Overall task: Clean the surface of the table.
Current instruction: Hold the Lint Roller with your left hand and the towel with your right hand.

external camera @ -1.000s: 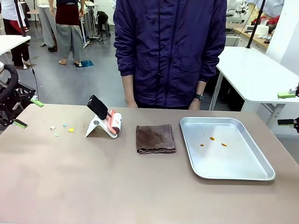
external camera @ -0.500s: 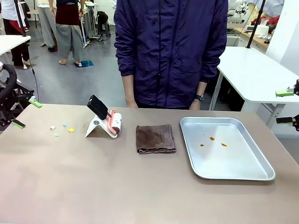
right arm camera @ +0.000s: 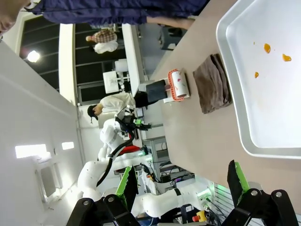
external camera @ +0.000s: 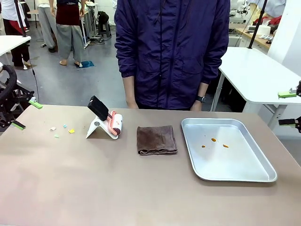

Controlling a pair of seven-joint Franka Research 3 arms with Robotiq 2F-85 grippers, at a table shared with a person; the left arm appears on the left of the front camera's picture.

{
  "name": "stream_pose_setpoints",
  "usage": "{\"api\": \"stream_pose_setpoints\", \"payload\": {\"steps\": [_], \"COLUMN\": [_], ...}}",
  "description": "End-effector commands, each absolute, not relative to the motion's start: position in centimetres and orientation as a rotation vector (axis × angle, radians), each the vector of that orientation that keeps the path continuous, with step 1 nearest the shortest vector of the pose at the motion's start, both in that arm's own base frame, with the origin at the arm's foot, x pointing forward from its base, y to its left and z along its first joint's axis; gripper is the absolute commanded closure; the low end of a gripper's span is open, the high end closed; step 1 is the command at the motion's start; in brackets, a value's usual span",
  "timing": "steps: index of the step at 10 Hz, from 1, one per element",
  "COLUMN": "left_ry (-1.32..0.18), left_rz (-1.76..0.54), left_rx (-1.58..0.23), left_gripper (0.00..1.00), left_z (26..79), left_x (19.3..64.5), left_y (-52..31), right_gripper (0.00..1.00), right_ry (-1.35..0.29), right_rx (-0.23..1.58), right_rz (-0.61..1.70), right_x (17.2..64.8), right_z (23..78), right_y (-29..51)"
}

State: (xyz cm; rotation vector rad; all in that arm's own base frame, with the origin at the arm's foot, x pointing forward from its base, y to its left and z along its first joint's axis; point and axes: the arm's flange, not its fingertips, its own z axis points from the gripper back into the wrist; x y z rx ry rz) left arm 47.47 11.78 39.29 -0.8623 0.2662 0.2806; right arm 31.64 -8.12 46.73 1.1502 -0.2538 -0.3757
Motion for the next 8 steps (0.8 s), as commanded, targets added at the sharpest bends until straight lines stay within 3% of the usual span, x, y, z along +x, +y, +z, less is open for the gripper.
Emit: {"api": "stream_pose_setpoints", "payload": {"steps": [1, 3, 8], "left_ry": [0.22, 0.138, 0.082], "left_rz": [0.22, 0.187, 0.172], "left_rx": [-0.982, -1.102, -1.123], "left_gripper": [0.0, 0.0, 0.0], "left_z": [41.2, 43.7, 47.7], "left_x": [46.7, 46.7, 49.8], "left_y": [11.7, 11.0, 4.9], "right_gripper": [0.0, 0.0, 0.0], "right_ry": [-0.23, -0.288, -0.268], "right_rx": [1.173, 1.165, 1.09], "right_rz": [-0.38, -0.368, -0.079], "right_x": [31.7, 32.8, 35.5], "right_z": [48.0, 49.4, 51.7], "right_y": [-9.4, -7.7, 7.1]}}
